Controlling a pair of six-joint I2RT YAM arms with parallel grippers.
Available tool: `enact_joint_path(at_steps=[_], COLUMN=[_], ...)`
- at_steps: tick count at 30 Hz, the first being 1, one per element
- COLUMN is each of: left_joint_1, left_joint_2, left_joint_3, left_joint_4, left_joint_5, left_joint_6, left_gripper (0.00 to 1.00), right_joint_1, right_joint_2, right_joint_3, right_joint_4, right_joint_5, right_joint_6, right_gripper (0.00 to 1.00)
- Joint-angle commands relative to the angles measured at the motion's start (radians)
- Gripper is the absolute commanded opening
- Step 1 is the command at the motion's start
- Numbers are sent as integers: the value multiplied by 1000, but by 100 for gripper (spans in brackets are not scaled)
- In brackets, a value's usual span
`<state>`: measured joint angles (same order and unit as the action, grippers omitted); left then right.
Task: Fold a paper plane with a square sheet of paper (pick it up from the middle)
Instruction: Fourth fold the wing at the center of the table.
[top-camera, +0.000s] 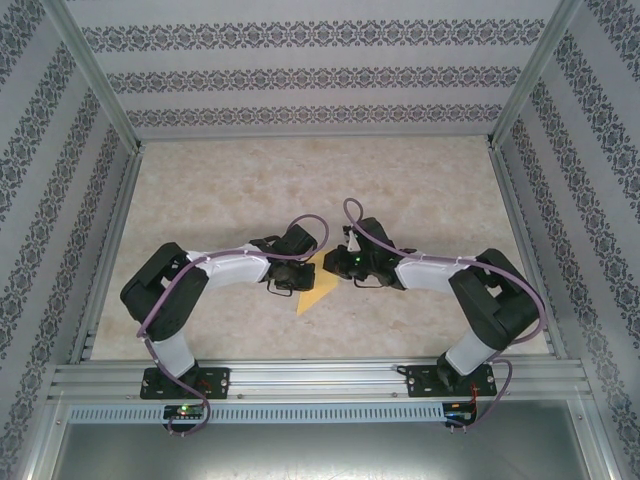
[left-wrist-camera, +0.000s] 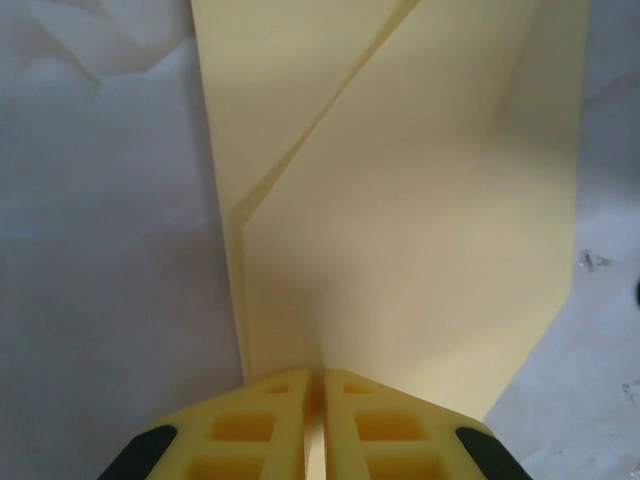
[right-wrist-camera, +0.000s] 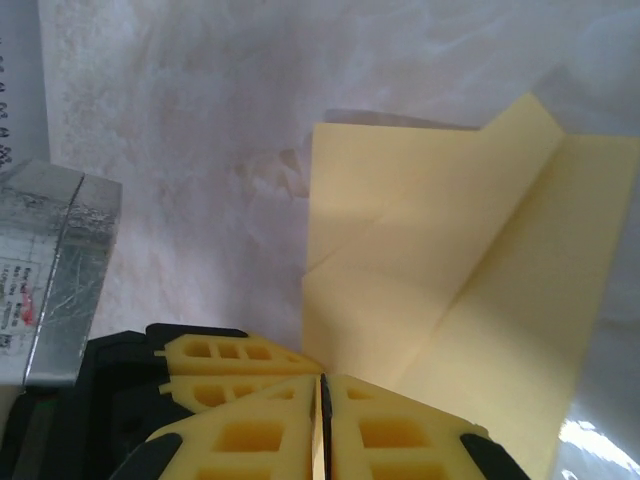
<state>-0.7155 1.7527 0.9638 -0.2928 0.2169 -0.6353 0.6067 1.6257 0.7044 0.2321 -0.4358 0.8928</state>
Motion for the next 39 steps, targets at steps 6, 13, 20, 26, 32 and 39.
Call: enact_joint_path(at_steps=[6, 13, 20, 26, 32, 39], left_joint_1=[8, 8, 5, 4, 5, 4], left_joint_2=[13, -10, -104, -158, -73, -33], left_joint_3=[-35, -47, -83, -82, -84, -135], left_joint_4=[44, 40, 51, 93, 138, 122], left_joint_5=[19, 31, 142, 207, 232, 259], left_joint_6=[-9, 0, 26, 27, -27, -60], left_gripper=[13, 14, 18, 19, 14, 9], right_joint_1=[4, -7, -4, 7, 8, 6], right_joint_2=[144, 220, 207, 215, 208, 206], right_joint_3=[34, 66, 67, 65, 59, 55], right_joint_4=[133, 65, -26, -7, 0, 0], right_joint_5=[-4, 20, 67, 59, 59, 56], right_joint_6=[48, 18, -30, -22, -19, -20], right_gripper=[8, 7, 7, 7, 7, 7])
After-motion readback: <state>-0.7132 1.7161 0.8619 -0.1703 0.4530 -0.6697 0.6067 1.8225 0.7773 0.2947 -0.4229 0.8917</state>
